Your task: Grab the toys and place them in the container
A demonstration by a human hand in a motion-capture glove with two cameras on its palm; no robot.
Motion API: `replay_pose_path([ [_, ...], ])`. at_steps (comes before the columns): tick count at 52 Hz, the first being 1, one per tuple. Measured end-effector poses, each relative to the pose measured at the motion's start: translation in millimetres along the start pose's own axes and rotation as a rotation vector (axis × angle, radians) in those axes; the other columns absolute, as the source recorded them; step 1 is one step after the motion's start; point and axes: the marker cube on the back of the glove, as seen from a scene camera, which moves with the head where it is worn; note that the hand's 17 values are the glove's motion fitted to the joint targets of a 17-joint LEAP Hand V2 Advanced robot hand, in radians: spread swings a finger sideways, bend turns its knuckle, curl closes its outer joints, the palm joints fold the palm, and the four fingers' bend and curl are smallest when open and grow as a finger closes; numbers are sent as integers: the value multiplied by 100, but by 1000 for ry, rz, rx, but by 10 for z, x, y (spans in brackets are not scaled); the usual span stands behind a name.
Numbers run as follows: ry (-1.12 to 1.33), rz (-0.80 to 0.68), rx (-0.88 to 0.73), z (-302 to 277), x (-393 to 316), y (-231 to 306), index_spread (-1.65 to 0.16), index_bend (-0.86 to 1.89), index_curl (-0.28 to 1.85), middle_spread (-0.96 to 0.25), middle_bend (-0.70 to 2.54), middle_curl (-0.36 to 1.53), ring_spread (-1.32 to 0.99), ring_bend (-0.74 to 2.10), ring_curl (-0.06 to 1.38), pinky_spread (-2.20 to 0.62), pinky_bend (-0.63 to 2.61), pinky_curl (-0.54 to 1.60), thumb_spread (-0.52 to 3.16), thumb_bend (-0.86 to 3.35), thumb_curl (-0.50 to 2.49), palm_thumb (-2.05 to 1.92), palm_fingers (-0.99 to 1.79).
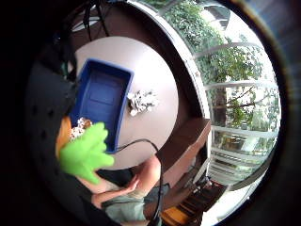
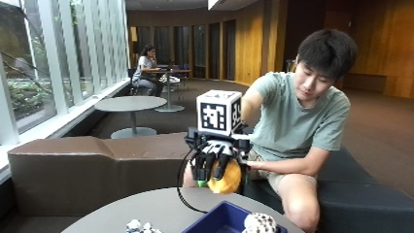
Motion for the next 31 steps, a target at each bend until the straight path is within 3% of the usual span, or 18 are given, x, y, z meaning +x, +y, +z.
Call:
replay_pose_path([
  [1, 10, -3, -28, 43, -11, -16, -29, 30, 76, -31, 68, 72, -35, 122, 64, -37, 129, 54, 55, -3, 98, 63, 41],
  [2, 22, -9, -59, 80, -22, -33, -30, 33, 77, -28, 29, 61, -35, 130, 67, -36, 139, 56, 63, -4, 96, 58, 16],
  [3, 35, -17, -90, 115, -29, -45, -29, 31, 77, -26, 23, 62, -34, 132, 67, -35, 142, 58, 68, -4, 95, 55, 12],
  [4, 51, -29, -117, 154, -28, -46, -28, 19, 73, -28, 49, 68, -33, 119, 63, -32, 132, 54, 74, -5, 92, 52, 9],
  [7, 95, -62, -157, 270, 29, 20, -27, 10, 65, -21, 37, 61, -23, 95, 57, -21, 132, 54, 88, -9, 84, 37, -33],
  [10, 98, -74, -156, 265, 91, 72, -26, 5, 55, -13, 27, 56, -16, 74, 50, -14, 130, 50, 98, -9, 77, 25, -45],
  [18, 56, -42, -122, -19, 260, 128, -24, 3, 42, -3, 13, 48, -5, 51, 38, -2, 120, 44, 112, -5, 61, 5, -38],
  [31, 65, 2, -99, -488, 688, 271, -24, 6, 29, 1, 11, 38, 2, 37, 34, 4, 105, 37, 121, -2, 49, 0, -31],
])
